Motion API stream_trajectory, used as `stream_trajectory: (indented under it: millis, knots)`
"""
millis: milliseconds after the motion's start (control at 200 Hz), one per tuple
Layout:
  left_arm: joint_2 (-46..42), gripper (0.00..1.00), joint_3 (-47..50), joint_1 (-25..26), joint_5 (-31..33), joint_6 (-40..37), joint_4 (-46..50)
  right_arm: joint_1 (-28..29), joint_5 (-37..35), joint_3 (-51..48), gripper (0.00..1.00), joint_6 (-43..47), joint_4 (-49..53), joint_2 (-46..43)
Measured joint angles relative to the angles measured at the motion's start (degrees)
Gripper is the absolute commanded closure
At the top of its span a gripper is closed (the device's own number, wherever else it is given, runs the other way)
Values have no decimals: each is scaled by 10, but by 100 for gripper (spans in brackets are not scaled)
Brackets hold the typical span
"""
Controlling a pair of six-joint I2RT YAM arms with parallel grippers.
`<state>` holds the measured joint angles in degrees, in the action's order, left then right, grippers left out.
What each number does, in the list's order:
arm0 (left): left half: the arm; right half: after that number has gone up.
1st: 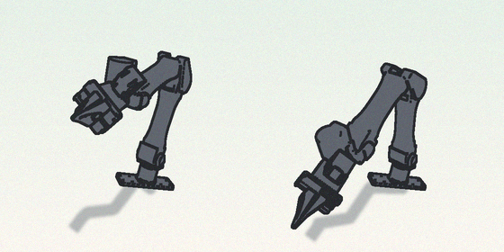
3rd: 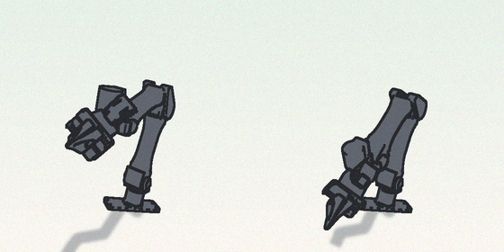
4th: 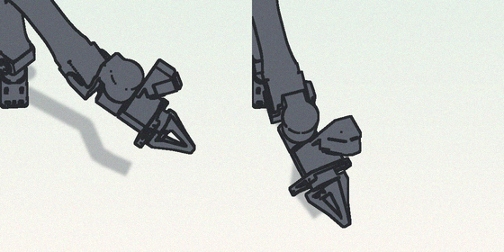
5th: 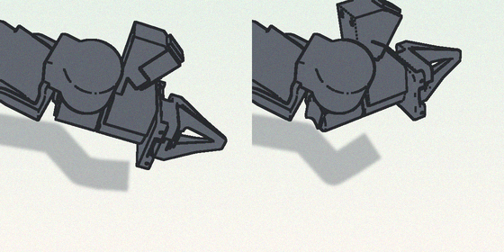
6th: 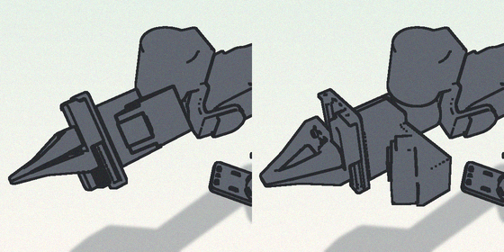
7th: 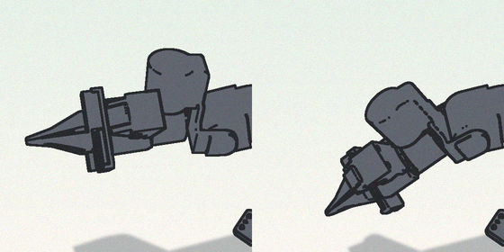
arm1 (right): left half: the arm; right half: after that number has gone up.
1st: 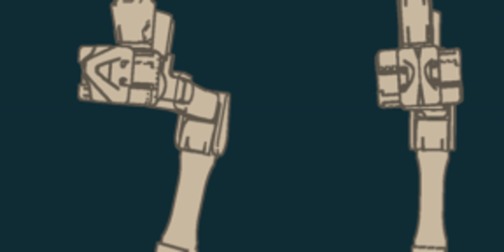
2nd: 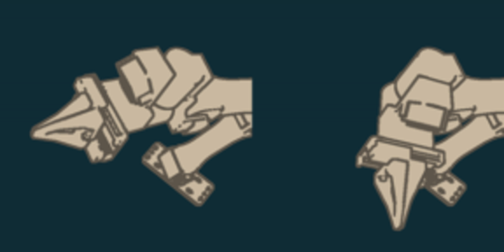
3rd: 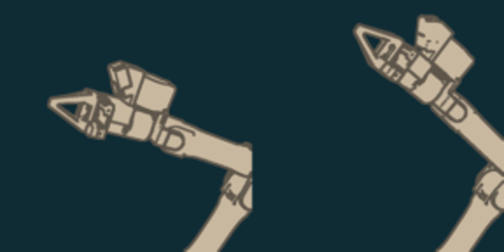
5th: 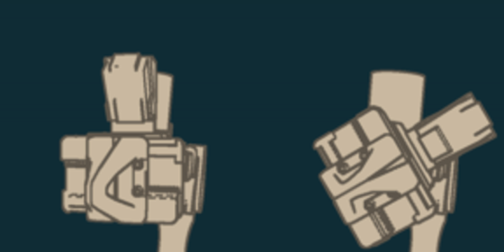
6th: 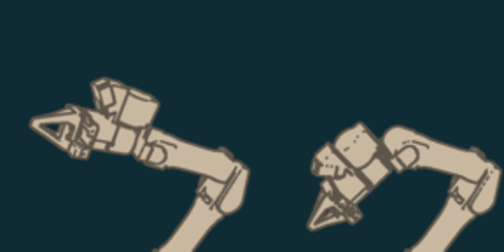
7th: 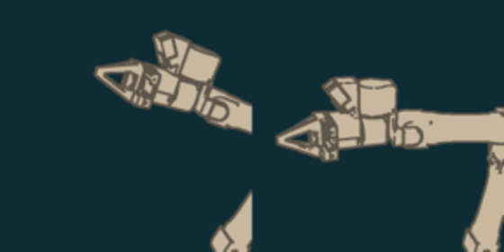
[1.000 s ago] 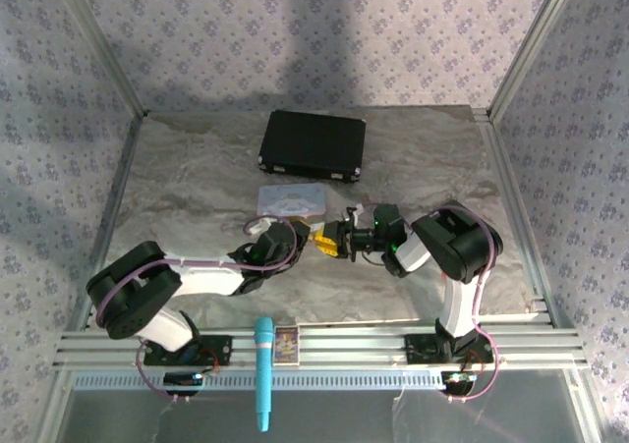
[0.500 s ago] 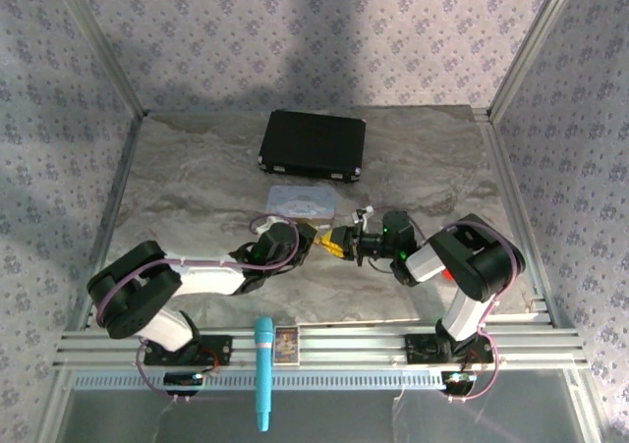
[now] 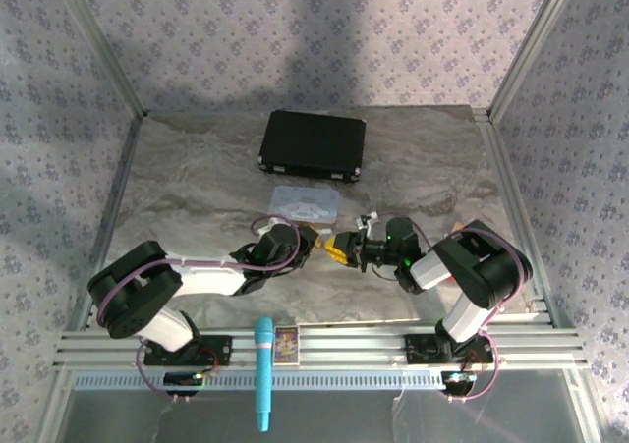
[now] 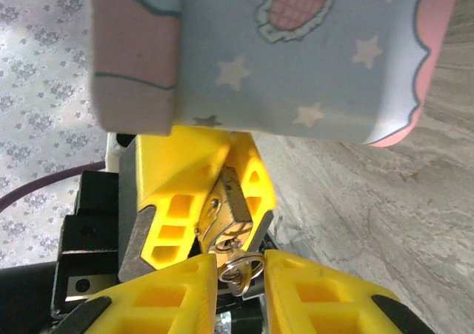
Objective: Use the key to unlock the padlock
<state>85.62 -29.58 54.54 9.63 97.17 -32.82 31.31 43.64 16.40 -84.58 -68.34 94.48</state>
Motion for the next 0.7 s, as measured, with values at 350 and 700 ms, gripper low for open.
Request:
stream_trajectory:
  millis: [350, 700]
  knots:
    - [0, 100, 0, 0, 0, 0, 2, 12, -6, -5, 91, 16, 24, -16]
    - [0, 100, 0, -1, 4, 1, 13, 15, -5, 7, 94, 17, 26, 0]
